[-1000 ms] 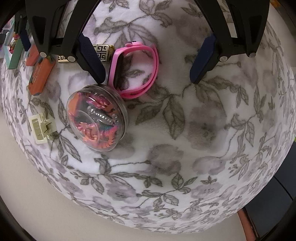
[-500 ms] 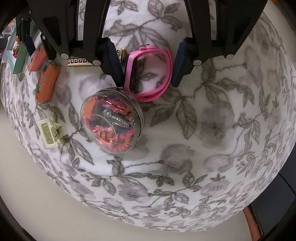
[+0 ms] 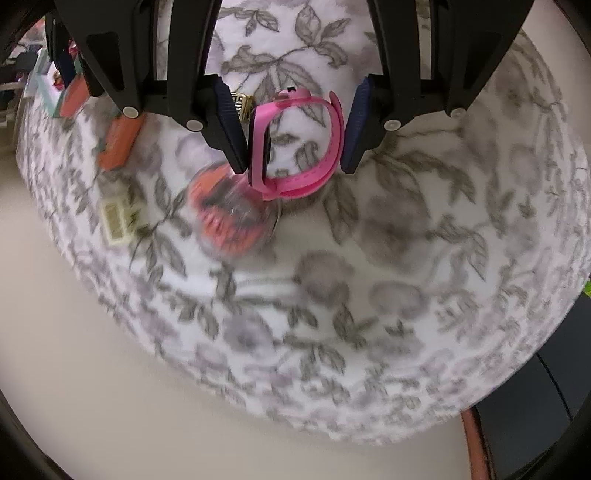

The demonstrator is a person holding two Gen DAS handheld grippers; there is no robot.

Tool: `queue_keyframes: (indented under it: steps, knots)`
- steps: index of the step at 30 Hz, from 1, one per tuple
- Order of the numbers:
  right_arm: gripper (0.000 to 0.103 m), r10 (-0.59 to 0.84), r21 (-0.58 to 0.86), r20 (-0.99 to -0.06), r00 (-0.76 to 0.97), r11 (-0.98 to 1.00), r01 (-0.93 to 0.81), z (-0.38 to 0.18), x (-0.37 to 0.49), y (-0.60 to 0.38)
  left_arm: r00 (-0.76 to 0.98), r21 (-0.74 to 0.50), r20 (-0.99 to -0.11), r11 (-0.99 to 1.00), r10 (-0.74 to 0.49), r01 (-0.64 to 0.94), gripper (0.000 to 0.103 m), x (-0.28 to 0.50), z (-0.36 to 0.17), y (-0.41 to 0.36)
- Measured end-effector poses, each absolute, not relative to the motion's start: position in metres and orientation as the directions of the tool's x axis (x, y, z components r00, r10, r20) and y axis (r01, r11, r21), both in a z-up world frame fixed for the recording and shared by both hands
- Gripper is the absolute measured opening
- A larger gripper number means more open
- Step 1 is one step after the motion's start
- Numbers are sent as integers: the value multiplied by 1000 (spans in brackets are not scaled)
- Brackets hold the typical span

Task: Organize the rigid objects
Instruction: 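Grasp the pink watch band with left while right grasps the coral-and-blue block, then carry the pink band with left while right carries the coral-and-blue block over the tray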

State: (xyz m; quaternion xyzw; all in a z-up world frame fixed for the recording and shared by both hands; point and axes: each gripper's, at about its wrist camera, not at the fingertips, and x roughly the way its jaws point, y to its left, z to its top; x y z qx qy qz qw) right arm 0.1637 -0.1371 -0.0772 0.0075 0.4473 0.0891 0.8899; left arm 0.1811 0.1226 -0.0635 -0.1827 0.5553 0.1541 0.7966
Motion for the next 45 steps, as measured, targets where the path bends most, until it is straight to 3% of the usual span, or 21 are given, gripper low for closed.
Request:
queue_keyframes:
  steps: [10,21,33,45]
  knots:
    - [73,169,112,-708,685,986,-127,-11,151,-167,489,-167,-871,911,43,-377,53,179,3,108]
    - [73,77,83,-699,711,996,-26,28,139,-225,565,-178,-824,965,-38,-194,53,179,44,33]
    - [73,-57,74,-718,694,985,158,38,120,-322,558,-179,-815,984,-158,17,53,178,48,-82]
    - [74,-124,83,-737,665,959,271,26,105,-393,492,-103,-844,965,-214,243,53,165,11,-207]
